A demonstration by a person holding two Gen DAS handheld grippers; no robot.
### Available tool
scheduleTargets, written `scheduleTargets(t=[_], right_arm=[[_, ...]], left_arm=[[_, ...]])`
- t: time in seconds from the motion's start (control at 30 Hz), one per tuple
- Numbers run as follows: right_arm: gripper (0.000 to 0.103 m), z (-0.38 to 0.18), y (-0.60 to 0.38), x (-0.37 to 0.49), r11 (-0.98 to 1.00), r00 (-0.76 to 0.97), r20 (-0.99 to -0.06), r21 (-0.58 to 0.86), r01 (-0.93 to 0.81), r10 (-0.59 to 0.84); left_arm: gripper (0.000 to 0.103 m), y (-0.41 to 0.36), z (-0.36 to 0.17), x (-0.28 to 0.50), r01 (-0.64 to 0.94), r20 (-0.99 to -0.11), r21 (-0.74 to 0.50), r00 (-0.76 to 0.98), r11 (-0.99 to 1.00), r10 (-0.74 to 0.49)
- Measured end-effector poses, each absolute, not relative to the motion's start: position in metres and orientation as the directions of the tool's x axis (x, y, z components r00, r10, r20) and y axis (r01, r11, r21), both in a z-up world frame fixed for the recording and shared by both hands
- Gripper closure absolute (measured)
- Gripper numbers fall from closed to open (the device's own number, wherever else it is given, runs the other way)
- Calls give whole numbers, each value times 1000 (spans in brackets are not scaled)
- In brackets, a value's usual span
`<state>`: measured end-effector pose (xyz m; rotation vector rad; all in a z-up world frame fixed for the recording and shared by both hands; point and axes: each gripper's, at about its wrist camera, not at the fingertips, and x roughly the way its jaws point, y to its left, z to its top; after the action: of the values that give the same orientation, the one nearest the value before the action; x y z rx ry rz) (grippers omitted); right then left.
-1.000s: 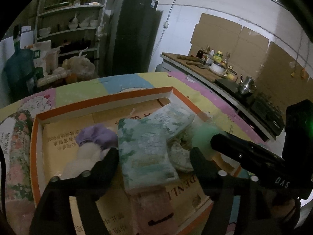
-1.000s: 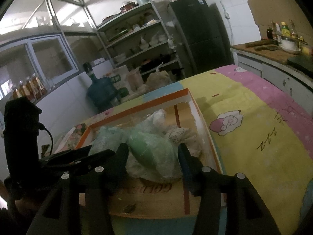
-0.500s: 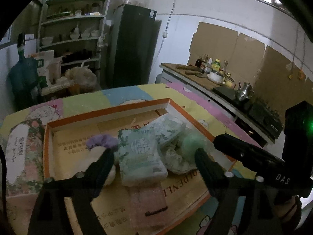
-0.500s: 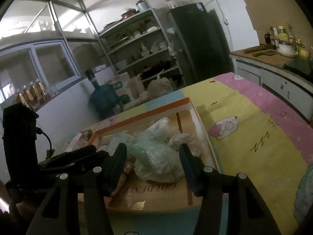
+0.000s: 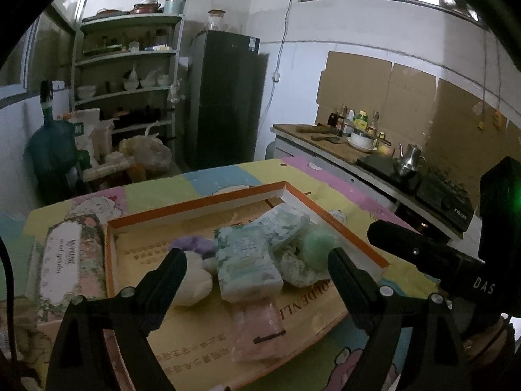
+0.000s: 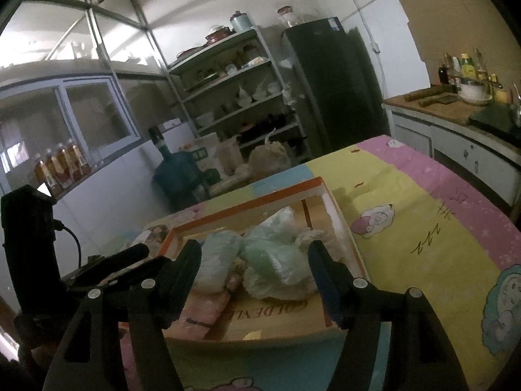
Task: Organize soft objects
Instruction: 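Withdraw both open tools from the box back toward the table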
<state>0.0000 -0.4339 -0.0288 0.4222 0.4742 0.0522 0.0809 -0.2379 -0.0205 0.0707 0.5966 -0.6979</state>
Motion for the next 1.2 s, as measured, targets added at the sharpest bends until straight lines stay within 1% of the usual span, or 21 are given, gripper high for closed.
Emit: scheduleTargets(t=[0.2,0.4,0.77,1.2], right_arm=[[33,-22,-423,-7,918,893,-424,395,35,148],[33,-16,-409,-11,923,895,-417,386,17,158],[33,-8,-382,-15,928,894,-410,372,-19,182],[32,-2,-348,-17,932,888,-406,357,-60,213]], left_arm=[[14,-222,-13,72,609,-510,-115,642,785,-573],[14,-208,-8,64,599,-507,-110,653,794,-563],[14,-180,-1,52,588,-506,-136,650,797,-567],[14,-136,4,43,535,-492,-182,677,825,-547]])
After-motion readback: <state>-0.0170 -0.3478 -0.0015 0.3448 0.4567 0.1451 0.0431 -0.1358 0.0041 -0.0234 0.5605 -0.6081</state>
